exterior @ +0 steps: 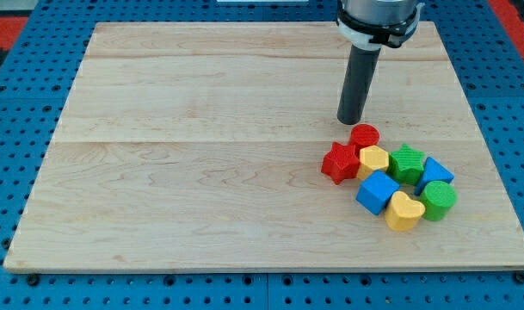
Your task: Point your arm at the red star
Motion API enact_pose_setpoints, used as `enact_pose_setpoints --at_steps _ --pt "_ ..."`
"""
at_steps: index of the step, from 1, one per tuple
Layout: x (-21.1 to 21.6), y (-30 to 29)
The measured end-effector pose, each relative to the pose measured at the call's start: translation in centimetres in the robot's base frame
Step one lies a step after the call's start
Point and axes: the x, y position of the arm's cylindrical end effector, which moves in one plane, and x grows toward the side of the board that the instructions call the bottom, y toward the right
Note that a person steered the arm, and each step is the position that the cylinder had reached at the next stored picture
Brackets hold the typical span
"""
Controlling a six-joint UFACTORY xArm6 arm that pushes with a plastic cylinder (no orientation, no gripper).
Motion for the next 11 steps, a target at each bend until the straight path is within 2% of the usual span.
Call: enact_pose_setpoints --at_steps 2,3,4,5,6,8,11 --pt "0.0 -2.0" --pt "0.4 -8.2" --pt "3.8 -12.6" --pt "11.5 -12.9" --pt "12.8 -12.2" --pt "12.8 -6.7" --pt "11.9 -4.2"
